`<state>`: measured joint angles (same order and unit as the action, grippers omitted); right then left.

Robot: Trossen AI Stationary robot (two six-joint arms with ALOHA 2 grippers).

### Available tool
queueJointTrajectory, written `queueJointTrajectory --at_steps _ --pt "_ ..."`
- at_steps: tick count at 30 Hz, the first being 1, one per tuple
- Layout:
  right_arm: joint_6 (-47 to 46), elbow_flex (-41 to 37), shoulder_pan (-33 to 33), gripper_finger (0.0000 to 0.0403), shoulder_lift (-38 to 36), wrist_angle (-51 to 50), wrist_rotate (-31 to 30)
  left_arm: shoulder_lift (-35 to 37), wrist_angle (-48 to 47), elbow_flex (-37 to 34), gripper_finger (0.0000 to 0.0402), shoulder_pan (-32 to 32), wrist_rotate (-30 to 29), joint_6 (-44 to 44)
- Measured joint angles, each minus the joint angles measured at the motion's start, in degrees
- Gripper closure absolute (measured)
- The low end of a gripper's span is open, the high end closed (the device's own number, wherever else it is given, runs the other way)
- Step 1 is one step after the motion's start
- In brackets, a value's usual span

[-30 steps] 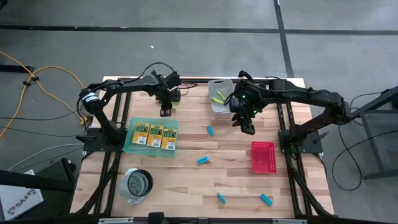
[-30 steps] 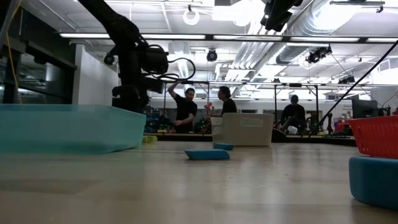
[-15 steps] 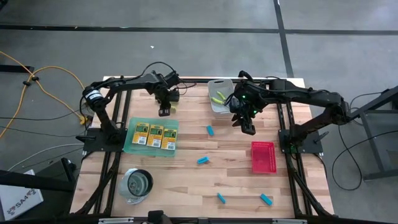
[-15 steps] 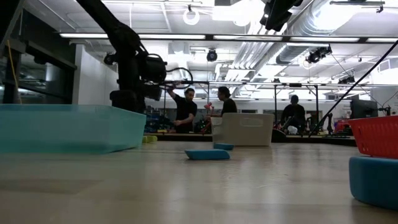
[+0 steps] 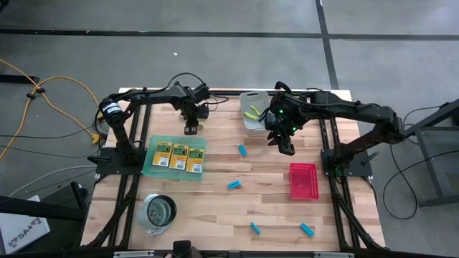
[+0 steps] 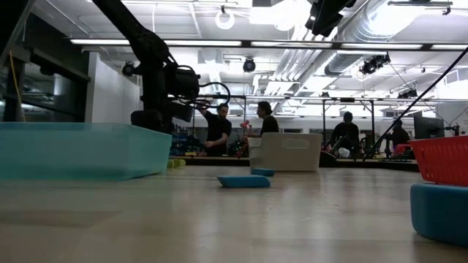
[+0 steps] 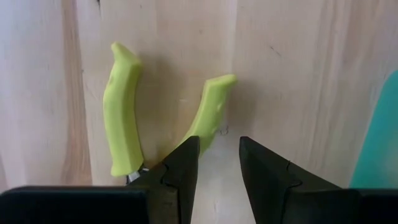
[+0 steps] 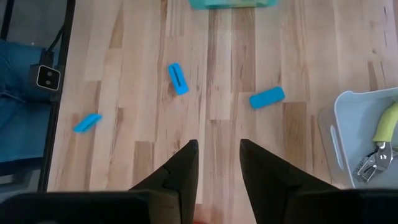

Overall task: Pick & Place School Supplies
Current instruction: Put the green puncher into the gray bin

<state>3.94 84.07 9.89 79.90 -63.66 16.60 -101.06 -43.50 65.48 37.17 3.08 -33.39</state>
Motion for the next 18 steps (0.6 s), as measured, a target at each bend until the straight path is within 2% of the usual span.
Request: queueJointTrajectory --at_steps 18 --pt "0.49 0.00 0.02 0.0294 0.00 0.00 -0.15 -0.24 0.55 0.80 0.0287 0.43 -0.19 -0.78"
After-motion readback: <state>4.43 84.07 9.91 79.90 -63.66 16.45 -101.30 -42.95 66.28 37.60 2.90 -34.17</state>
